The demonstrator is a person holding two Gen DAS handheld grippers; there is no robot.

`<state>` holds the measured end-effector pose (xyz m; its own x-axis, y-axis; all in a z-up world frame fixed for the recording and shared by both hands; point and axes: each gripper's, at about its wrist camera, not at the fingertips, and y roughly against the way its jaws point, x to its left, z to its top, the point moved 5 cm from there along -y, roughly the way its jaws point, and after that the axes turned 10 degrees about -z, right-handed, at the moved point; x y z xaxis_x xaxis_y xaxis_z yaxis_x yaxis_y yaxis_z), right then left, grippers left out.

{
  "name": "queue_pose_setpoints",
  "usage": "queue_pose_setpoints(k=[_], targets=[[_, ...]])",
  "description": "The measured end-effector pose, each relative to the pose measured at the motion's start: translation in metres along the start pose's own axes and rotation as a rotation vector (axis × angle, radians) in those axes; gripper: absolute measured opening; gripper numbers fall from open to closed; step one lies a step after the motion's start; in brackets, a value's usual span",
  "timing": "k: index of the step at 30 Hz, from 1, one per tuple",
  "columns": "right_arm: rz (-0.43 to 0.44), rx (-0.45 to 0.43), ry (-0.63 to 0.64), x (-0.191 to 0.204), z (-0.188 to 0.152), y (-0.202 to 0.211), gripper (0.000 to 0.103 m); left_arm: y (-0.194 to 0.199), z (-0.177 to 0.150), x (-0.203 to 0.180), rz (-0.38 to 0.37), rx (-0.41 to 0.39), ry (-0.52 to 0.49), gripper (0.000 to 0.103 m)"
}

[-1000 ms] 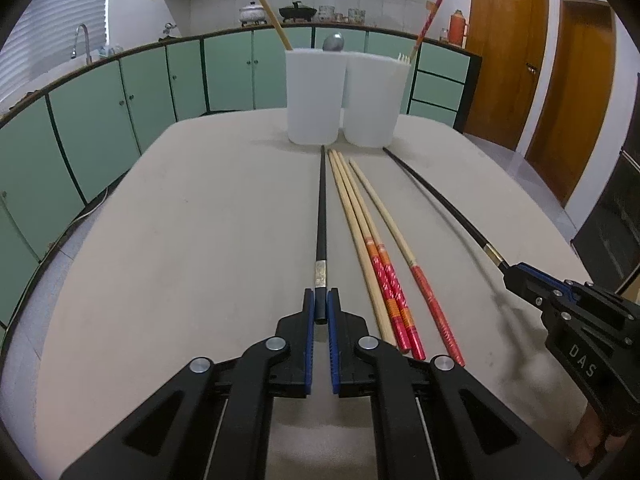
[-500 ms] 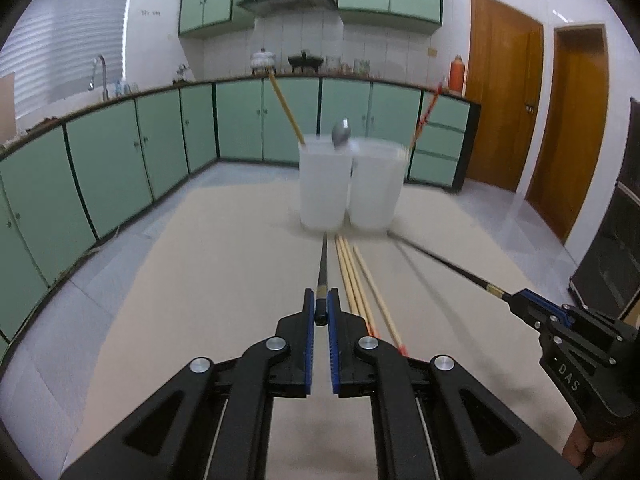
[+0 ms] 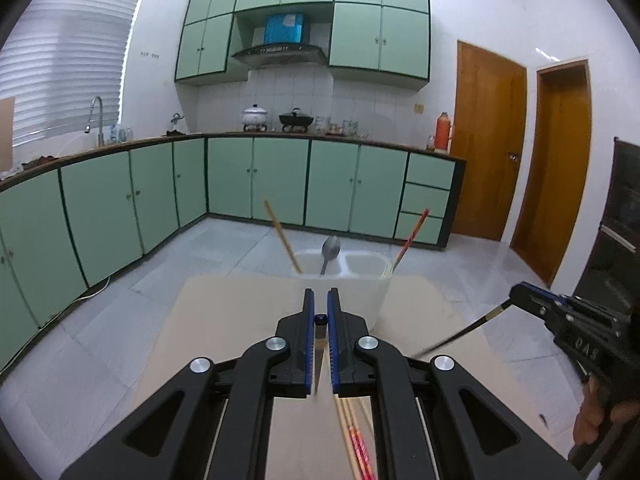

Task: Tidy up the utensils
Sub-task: 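Lift the black chopsticks toward the white holders with both grippers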

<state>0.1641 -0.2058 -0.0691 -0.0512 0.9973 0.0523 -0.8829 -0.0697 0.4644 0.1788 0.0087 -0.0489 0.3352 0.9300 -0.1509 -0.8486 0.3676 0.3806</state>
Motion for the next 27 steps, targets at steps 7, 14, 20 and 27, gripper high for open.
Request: queue_pose_setpoints(k=[7,14,20,27], targets=[[0.093,0.016,-0.005,0.007,0.046,0.0,0.006,0.001,0.025,-0.001,-0.05,-0.018,0.016,0.006],[0.121,-0.044,0.033,0.018,0.082,0.01,0.006,0.006,0.047,0.002,-0.086,-0.058,0.027,0.006],[0.112,-0.127,0.062,0.024,0.124,0.011,0.006,-0.002,0.083,0.001,-0.1,-0.122,0.001,0.006],[0.086,-0.186,0.047,0.017,0.173,-0.01,0.006,-0.024,0.138,-0.002,-0.112,-0.193,-0.029,0.006]])
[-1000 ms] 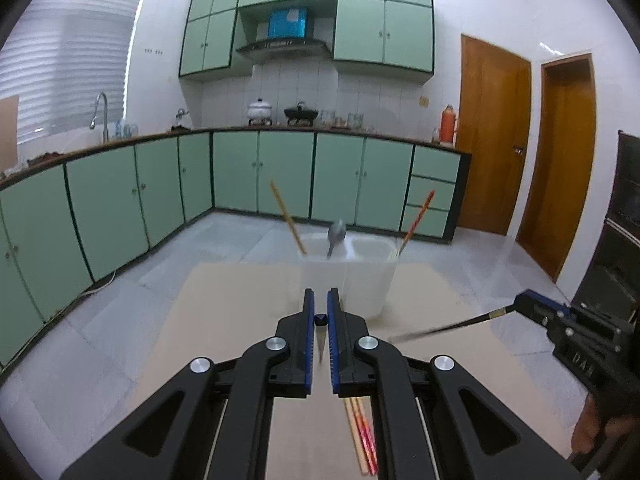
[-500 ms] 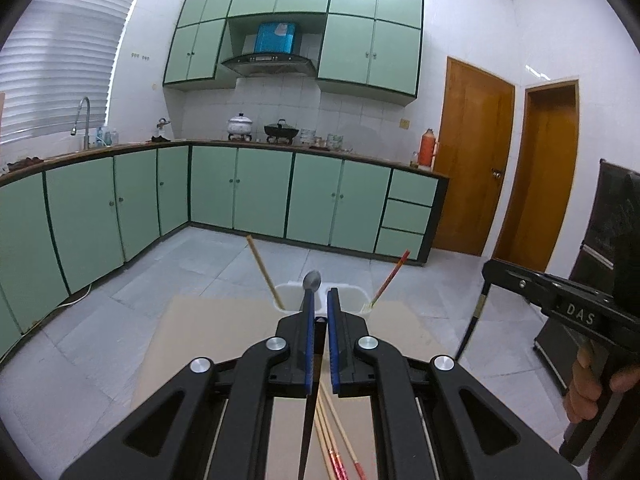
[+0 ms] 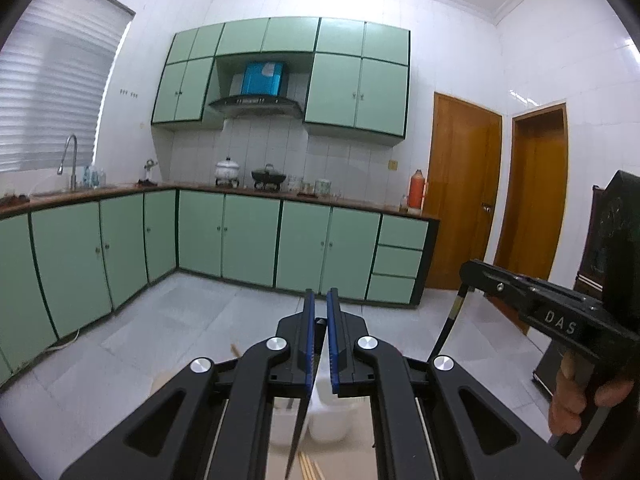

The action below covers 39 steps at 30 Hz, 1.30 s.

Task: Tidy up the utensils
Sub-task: 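Lift the black chopsticks toward the white holders with both grippers, then lower the black chopsticks into the holders and open the left gripper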

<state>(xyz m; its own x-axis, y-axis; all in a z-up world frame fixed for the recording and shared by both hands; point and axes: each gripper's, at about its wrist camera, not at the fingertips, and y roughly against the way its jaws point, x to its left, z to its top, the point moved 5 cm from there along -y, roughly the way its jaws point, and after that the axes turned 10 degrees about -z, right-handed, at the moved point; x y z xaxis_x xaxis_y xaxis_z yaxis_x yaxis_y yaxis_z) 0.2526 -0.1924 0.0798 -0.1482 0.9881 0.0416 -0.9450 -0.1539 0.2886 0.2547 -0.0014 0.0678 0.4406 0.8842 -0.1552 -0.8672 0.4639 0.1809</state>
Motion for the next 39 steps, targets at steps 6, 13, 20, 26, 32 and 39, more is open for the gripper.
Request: queue_pose_setpoints(k=[6,13,20,26,32,39], targets=[[-0.033,-0.027,0.013,-0.007,0.021,-0.03,0.006,-0.024,0.03,0.0,-0.019,-0.045,-0.015,0.0],[-0.034,-0.01,0.012,-0.012,0.01,-0.049,0.006,-0.045,0.024,0.005,-0.034,-0.025,-0.011,0.0],[0.001,0.01,-0.038,-0.025,-0.022,-0.028,0.006,-0.032,-0.041,0.022,-0.008,0.106,0.055,0.0],[0.021,0.045,-0.07,-0.024,-0.044,-0.01,0.006,-0.025,-0.092,0.031,0.038,0.23,0.121,0.0],[0.015,0.07,-0.072,-0.018,-0.06,0.003,0.006,-0.016,-0.121,0.029,0.057,0.292,0.138,0.0],[0.01,0.102,-0.068,-0.011,-0.07,-0.001,0.006,-0.009,-0.12,0.025,0.071,0.295,0.121,0.003]])
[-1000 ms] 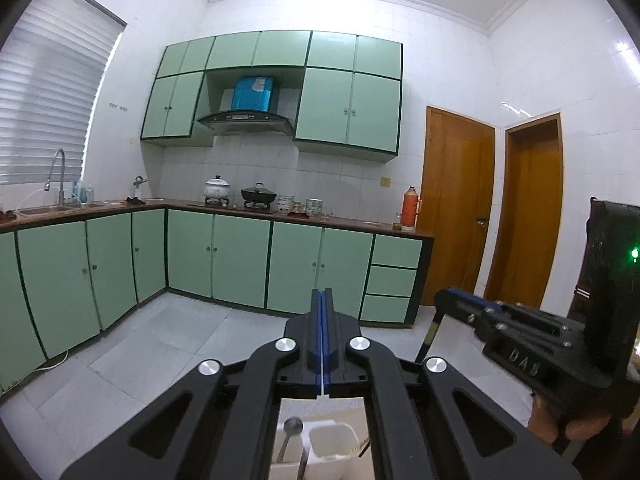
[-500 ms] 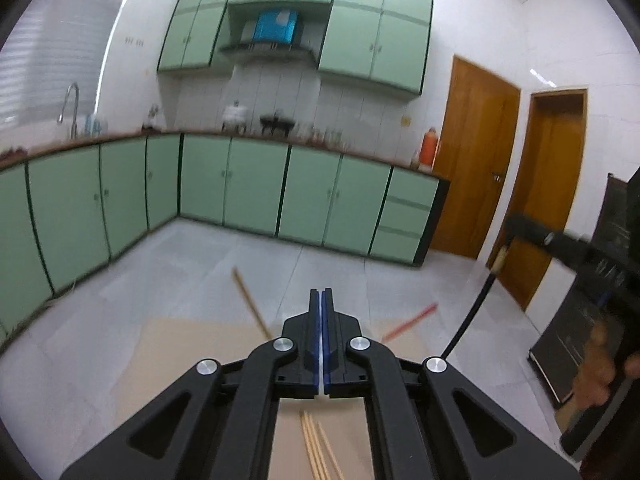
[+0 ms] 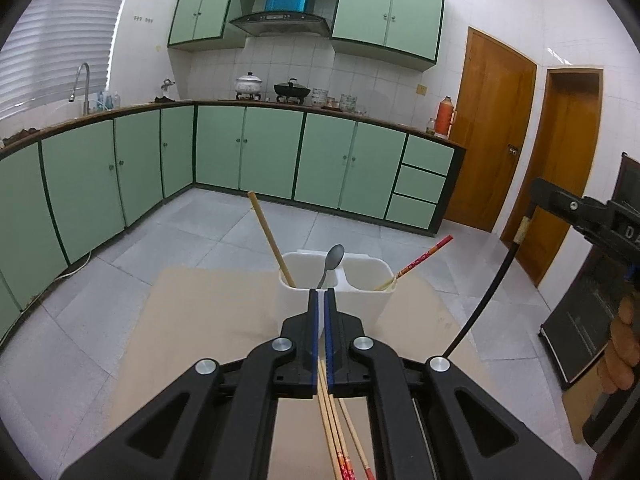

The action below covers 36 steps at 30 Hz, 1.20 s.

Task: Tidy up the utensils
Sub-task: 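Lower the black chopsticks into the holders and open the left gripper, then open the right gripper to release its black chopstick into the holder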

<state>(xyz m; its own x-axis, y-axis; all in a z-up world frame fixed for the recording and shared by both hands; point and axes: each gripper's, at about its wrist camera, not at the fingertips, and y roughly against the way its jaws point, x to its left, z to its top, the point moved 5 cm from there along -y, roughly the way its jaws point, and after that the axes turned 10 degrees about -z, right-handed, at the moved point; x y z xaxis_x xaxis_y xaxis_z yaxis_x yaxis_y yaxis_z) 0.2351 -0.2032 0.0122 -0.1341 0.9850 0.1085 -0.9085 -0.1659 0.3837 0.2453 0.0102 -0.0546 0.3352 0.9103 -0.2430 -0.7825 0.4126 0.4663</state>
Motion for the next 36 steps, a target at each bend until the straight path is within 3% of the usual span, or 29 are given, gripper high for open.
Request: queue_pose_setpoints(k=[5,12,17,26,36], targets=[[-0.003,-0.02,0.003,0.005,0.015,-0.005,0.006,-0.003,-0.001,0.0,0.007,0.006,0.006,0.006],[-0.043,-0.134,0.013,0.007,0.066,-0.021,0.006,-0.005,0.013,0.0,0.014,-0.029,-0.011,0.029],[-0.081,-0.174,0.017,0.006,0.085,-0.05,0.006,-0.012,0.016,0.003,0.016,-0.026,-0.018,0.03],[-0.119,-0.073,0.002,-0.007,0.045,-0.098,0.006,-0.034,0.017,0.011,0.033,-0.007,-0.007,0.03],[-0.097,0.013,-0.001,-0.002,0.002,-0.106,0.006,-0.046,0.038,0.017,0.059,-0.035,0.005,0.03]])
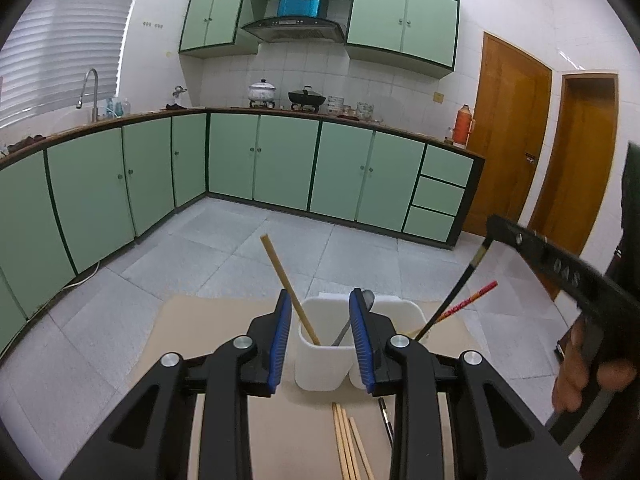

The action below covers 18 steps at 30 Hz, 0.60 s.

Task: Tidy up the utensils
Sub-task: 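Open the right gripper to release its black chopstick into the holder, then move both open grippers back over the remaining chopsticks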

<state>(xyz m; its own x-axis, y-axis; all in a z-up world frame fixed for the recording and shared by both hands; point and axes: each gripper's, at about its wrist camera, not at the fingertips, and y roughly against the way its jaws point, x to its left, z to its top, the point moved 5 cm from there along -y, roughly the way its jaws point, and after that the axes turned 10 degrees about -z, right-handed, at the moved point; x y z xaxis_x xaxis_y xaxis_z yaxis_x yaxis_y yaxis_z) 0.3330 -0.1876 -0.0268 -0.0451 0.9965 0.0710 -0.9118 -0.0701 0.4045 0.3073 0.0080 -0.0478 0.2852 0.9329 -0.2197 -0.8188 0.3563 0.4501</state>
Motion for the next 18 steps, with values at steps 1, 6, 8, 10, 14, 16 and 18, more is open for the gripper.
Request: queue_pose_setpoints(k=[1,6,8,10,14,16,18], targets=[[0.0,0.004,0.002,0.001,-0.002,0.0,0.007,0.0,0.001,-0.001,0.001,-0.002,0.0,0.03],[-0.027,-0.021,0.012,0.002,-0.004,0.014,0.043,0.002,0.004,-0.002,0.003,-0.007,-0.003,0.039],[-0.048,-0.058,0.022,0.001,-0.003,0.027,0.064,0.008,0.003,-0.003,0.001,-0.012,-0.002,0.048],[-0.065,-0.102,0.027,-0.002,-0.003,0.045,0.065,0.012,0.003,-0.004,-0.001,-0.017,-0.002,0.052],[-0.084,-0.127,0.016,-0.012,-0.021,0.075,0.079,0.025,-0.008,-0.005,0.005,-0.016,-0.019,0.057],[-0.096,-0.123,0.006,-0.018,-0.038,0.087,0.081,0.03,-0.02,-0.005,0.005,-0.005,-0.017,0.059],[-0.117,-0.101,0.0,-0.024,-0.064,0.097,0.081,0.034,-0.038,-0.005,0.007,0.018,-0.013,0.059]])
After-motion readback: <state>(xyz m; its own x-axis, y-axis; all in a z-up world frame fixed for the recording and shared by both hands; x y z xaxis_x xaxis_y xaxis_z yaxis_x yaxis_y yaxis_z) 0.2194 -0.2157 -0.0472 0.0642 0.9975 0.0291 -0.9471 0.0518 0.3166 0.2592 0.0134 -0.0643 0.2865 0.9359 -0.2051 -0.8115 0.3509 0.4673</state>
